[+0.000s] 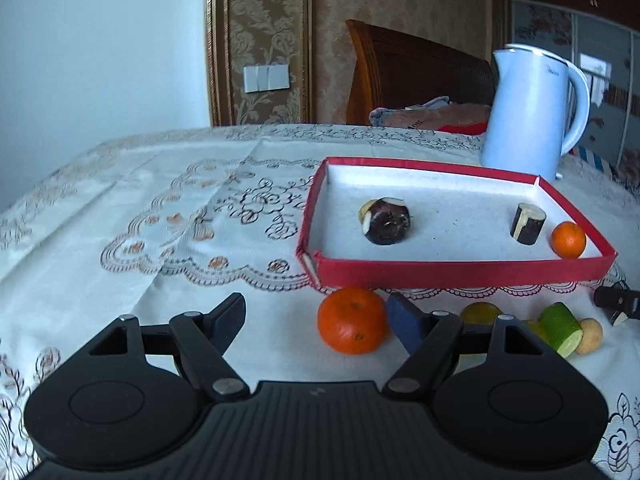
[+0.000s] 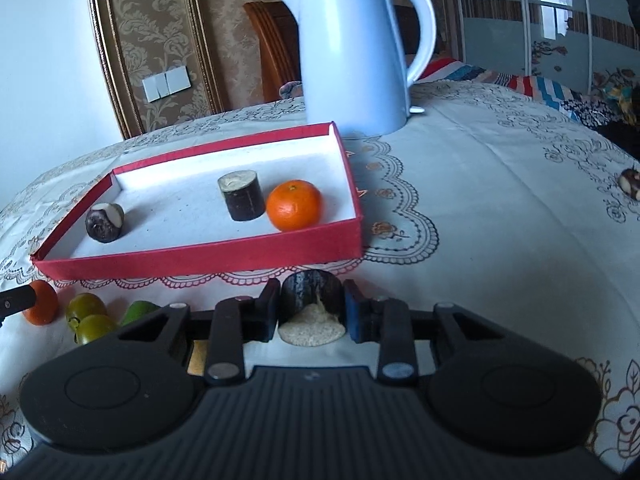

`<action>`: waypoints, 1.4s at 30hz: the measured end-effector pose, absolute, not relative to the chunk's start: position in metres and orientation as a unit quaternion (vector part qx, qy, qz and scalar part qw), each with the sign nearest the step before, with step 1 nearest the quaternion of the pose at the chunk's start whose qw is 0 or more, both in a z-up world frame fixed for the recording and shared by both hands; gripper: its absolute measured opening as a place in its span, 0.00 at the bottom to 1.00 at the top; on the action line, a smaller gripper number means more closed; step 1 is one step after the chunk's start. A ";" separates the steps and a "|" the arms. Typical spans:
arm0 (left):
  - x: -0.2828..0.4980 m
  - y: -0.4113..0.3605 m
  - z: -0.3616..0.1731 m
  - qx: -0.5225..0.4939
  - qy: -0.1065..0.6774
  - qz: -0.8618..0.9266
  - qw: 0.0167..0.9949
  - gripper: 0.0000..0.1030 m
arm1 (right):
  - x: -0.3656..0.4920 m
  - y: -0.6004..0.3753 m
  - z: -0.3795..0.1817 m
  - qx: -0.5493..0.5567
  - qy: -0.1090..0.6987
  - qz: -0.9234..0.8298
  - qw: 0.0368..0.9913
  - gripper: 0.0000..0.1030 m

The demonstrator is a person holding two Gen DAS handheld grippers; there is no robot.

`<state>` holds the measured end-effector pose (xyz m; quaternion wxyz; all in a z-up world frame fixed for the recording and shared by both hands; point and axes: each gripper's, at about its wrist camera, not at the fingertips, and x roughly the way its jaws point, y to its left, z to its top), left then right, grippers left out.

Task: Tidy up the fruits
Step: 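Close right gripper on the bark cylinder piece while left gripper closes on the large orange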

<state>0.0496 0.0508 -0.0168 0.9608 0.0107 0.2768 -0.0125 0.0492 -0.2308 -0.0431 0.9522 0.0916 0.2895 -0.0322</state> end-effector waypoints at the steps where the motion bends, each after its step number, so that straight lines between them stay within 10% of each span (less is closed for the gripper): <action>1: 0.051 0.049 -0.017 0.012 0.278 -0.015 0.960 0.75 | 0.050 -0.231 -0.044 0.092 0.290 -0.032 0.952 0.30; 26: 0.073 0.044 -0.036 0.013 0.319 -0.002 0.948 0.75 | 0.050 -0.223 -0.044 0.066 0.291 -0.040 0.954 0.30; 42: 0.070 0.041 -0.035 0.024 0.312 -0.017 0.950 0.56 | 0.050 -0.217 -0.043 0.044 0.293 -0.047 0.954 0.30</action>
